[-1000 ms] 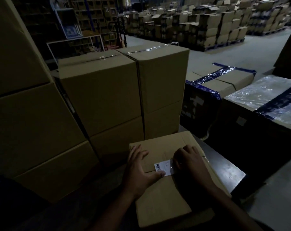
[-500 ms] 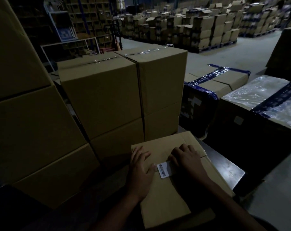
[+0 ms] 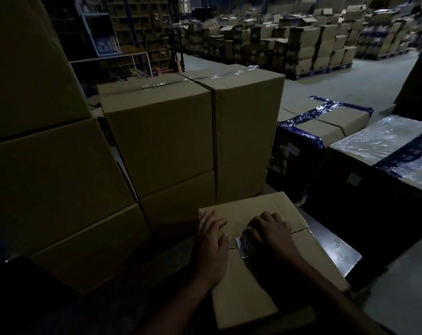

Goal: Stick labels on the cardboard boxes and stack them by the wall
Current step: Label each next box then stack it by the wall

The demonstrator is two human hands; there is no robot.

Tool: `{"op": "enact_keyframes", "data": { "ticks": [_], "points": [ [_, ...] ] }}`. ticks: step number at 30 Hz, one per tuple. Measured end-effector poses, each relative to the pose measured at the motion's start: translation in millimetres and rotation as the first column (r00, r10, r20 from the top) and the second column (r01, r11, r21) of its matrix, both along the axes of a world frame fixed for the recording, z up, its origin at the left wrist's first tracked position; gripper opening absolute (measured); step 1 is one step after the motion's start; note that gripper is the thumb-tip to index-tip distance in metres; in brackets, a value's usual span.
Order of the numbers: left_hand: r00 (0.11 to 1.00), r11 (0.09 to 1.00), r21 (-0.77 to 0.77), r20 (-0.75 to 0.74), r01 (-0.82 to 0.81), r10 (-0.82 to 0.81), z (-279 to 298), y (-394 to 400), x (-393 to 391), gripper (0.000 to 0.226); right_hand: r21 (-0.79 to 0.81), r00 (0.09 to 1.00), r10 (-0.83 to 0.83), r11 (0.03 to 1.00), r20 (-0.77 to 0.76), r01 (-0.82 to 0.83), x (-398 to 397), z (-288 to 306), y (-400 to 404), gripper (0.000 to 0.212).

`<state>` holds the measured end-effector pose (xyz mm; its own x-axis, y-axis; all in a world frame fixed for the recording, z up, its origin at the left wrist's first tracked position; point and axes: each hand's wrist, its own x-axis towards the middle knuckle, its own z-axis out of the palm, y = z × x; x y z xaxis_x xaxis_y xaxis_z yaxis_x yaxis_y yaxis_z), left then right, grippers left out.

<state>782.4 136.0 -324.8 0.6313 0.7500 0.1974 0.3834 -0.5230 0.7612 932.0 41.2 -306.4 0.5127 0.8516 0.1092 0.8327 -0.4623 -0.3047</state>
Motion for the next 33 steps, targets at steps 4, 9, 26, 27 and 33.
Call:
{"op": "enact_keyframes", "data": {
  "ticks": [4, 9, 26, 27, 33],
  "points": [
    [1.0, 1.0, -0.003, 0.0, 0.0, 0.0, 1, 0, 0, 0.034, 0.019, 0.999, 0.014, 1.0, -0.037, -0.013, 0, 0, 1, 0.048],
    [1.0, 1.0, -0.018, 0.0, 0.011, -0.011, -1, 1, 1, 0.035, 0.024, 0.996, 0.08, 0.997, -0.044, -0.079, -7, 2, 3, 0.068],
    [0.998, 0.999, 0.022, -0.054, 0.035, -0.034, 2, 5, 0, 0.023, 0.244, 0.963, 0.052, 0.97, -0.266, 0.015, -7, -2, -15, 0.026],
    [0.997, 0.997, 0.069, -0.076, 0.022, -0.016, 2, 8, 1, 0.02, 0.243, 0.976, 0.002, 0.968, -0.219, 0.053, -11, -9, -23, 0.026],
    [0.974, 0.987, 0.158, -0.219, -0.026, 0.061, 6, 32, 18, 0.034, 0.254, 0.893, -0.447, 0.858, -0.059, 0.446, -61, -21, -77, 0.03]
  ]
}}
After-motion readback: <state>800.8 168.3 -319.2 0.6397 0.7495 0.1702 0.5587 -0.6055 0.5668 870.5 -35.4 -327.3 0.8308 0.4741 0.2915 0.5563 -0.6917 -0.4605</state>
